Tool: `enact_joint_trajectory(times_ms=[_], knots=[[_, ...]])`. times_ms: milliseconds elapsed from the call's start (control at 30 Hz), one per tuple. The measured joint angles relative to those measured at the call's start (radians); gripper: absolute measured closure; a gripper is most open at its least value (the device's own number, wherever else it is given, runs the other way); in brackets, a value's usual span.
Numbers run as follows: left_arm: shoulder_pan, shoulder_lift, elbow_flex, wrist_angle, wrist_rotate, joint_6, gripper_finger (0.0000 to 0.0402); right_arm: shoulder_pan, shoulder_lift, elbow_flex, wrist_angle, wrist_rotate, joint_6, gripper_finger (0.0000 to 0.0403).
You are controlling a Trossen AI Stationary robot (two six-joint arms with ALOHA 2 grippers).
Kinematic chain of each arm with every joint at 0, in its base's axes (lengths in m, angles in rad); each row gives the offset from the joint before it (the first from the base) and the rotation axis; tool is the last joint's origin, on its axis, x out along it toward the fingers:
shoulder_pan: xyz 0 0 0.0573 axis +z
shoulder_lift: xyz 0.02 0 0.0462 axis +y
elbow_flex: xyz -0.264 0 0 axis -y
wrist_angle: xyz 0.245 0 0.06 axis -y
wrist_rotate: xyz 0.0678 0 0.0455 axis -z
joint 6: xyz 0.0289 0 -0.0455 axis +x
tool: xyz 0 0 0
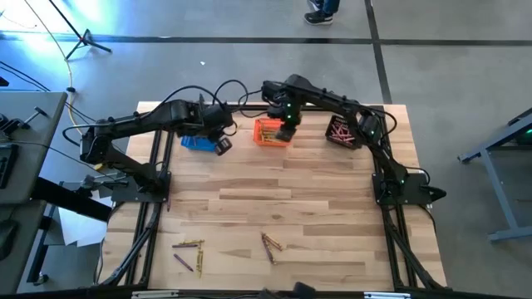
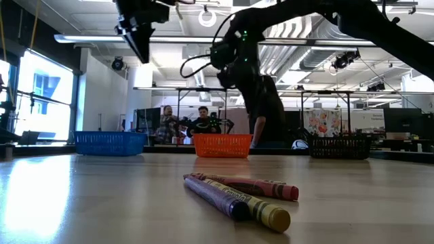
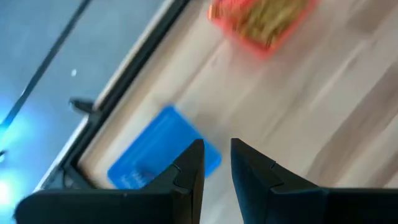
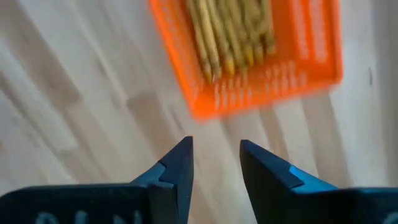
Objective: Sort crayons
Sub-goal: Put the yellow crayon into the orange bin
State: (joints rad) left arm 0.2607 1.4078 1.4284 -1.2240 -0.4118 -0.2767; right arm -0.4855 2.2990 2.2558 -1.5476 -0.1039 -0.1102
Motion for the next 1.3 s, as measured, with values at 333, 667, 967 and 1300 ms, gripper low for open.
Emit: enact_joint_trajectory(times_ms=[333, 667, 967, 1300], knots=[[-0.083, -0.106, -0.187, -0.11, 0.065, 0.019, 0.0337, 0.095, -0.133, -0.02, -0.022, -0.008, 0.05, 0.0285], [-0.212, -0.465, -0.529, 0.171, 0.123, -0.187, 0.0337, 0.2, -0.54, -0.464, 0.235, 0.072, 0.23, 0.0285], [-0.259, -0.534, -0.597, 0.376, 0.174, -0.159, 0.0337, 0.411, -0.878, -1.138, 0.772, -0.033, 0.626, 0.0285], [-0.311, -0.489, -0.597, 0.524, 0.285, -0.041, 0.0337, 0.72, -0.86, -1.372, 1.029, -0.102, 0.697, 0.0285]])
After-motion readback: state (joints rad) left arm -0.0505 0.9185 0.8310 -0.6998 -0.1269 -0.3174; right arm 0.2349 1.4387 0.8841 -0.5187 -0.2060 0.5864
